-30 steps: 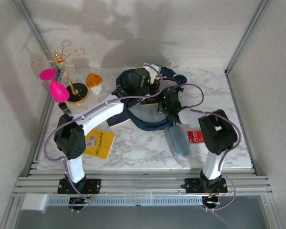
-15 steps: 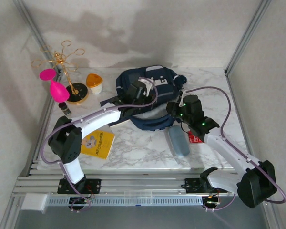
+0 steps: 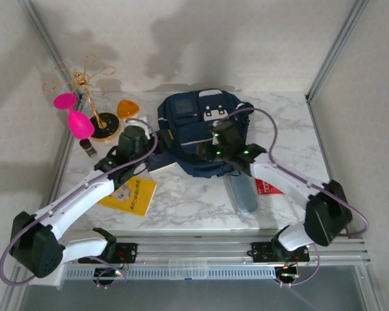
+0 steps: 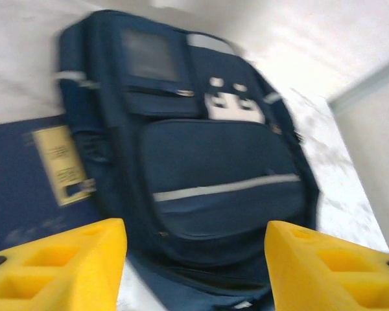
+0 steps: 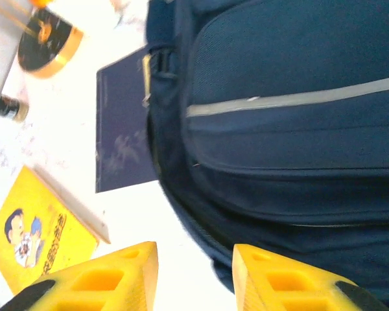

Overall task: Pack the student bag
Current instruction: Pick up the book at the center of the table.

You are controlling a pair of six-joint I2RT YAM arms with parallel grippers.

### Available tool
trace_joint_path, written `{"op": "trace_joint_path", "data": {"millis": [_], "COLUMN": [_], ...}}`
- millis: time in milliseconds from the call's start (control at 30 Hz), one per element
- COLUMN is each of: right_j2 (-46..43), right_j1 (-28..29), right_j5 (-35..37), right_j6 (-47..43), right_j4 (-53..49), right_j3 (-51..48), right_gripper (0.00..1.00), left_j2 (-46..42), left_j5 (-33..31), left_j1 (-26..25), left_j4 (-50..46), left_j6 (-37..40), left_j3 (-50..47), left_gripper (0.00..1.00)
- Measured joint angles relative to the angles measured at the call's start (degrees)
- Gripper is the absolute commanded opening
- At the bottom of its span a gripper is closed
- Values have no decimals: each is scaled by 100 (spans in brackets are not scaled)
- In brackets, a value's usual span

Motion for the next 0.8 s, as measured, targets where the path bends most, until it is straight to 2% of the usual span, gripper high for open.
{"op": "trace_joint_path", "data": {"millis": [200, 367, 600, 800], "right_j2": [1329, 2430, 3580, 3810], "right_j1": [745, 1080, 1084, 907], "right_j5": [22, 46, 345, 640], "right_j6": [157, 243, 214, 203], "right_j4": [398, 605, 581, 378], "right_j3": [774, 1690, 2664, 2844], "right_gripper": [35, 34, 32, 31], "left_j2": [-354, -374, 188, 914], "left_j5": [-138, -72, 334, 669], "left_j1": [798, 1451, 1843, 1899], "left_j4": [-315, -275, 151, 385], "left_j6": [-601, -916, -1062, -1062], "left_j3": [-918, -1266, -1381, -1357], "left_gripper": [65, 68, 69, 70]}}
